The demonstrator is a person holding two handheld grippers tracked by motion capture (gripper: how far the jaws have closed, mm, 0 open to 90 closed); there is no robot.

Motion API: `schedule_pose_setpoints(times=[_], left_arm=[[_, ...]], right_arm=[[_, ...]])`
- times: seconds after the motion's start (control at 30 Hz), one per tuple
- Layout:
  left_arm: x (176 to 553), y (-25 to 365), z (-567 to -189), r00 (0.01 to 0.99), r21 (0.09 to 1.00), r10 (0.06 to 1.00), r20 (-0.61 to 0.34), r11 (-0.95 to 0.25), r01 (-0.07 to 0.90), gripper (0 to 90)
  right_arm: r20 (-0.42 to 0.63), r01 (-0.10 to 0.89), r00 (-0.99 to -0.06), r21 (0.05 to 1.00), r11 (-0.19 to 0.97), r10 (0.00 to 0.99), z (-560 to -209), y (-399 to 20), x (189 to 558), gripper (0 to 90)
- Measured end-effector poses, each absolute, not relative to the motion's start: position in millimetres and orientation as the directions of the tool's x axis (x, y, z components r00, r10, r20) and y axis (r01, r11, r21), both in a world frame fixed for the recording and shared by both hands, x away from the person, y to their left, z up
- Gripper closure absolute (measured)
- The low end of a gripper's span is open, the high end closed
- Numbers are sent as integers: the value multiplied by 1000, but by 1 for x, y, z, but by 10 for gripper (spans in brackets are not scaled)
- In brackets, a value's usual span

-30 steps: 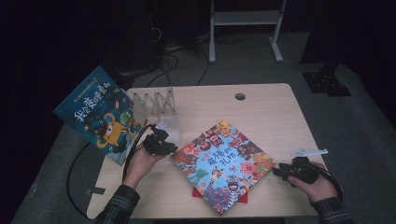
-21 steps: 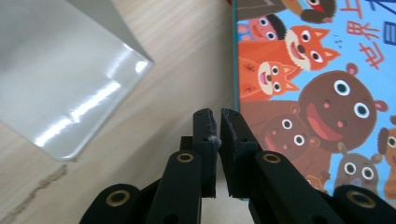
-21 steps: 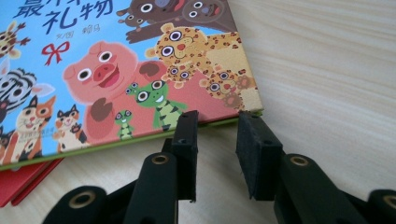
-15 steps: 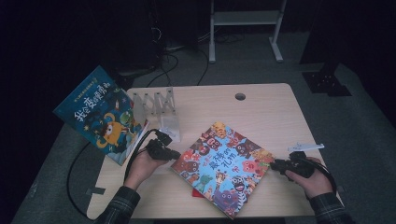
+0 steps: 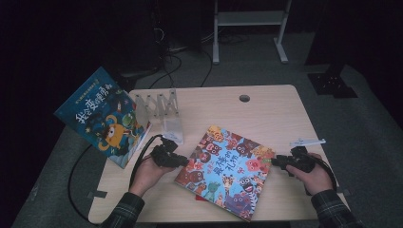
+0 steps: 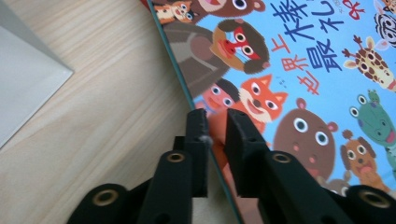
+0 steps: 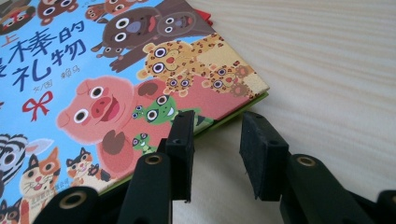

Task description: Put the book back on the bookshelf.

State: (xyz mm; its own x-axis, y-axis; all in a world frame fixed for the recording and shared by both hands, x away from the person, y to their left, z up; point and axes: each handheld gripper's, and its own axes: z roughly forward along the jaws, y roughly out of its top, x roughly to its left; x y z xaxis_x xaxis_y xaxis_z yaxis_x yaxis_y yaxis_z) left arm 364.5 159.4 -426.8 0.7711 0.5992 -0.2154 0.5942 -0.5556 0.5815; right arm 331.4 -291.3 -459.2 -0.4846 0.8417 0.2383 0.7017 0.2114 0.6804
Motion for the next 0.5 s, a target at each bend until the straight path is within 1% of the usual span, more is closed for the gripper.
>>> schedule_pose_setpoints(times=[0.07,0.17,0.2,0.33,0.5], left_arm=[[365,160,-427,768,582,600,-223,-550,599,721],[364,156,-428,775,580,585,-237,-555,596,720],[363,155,-428,777,579,586,-229,-560,592,693],[362,155,-428,775,571,583,-243,-560,600,693],[356,152,-427,777,568,589,-221,-570,594,687]], right_arm=[[227,696,-487,684,219,843,-459,-289,336,633],[217,689,-490,689,223,844,-459,-285,344,630],[212,688,-491,690,226,845,-459,-283,347,631],[186,682,-487,692,238,853,-458,-278,356,638],[203,684,-478,696,217,855,-459,-278,364,647]])
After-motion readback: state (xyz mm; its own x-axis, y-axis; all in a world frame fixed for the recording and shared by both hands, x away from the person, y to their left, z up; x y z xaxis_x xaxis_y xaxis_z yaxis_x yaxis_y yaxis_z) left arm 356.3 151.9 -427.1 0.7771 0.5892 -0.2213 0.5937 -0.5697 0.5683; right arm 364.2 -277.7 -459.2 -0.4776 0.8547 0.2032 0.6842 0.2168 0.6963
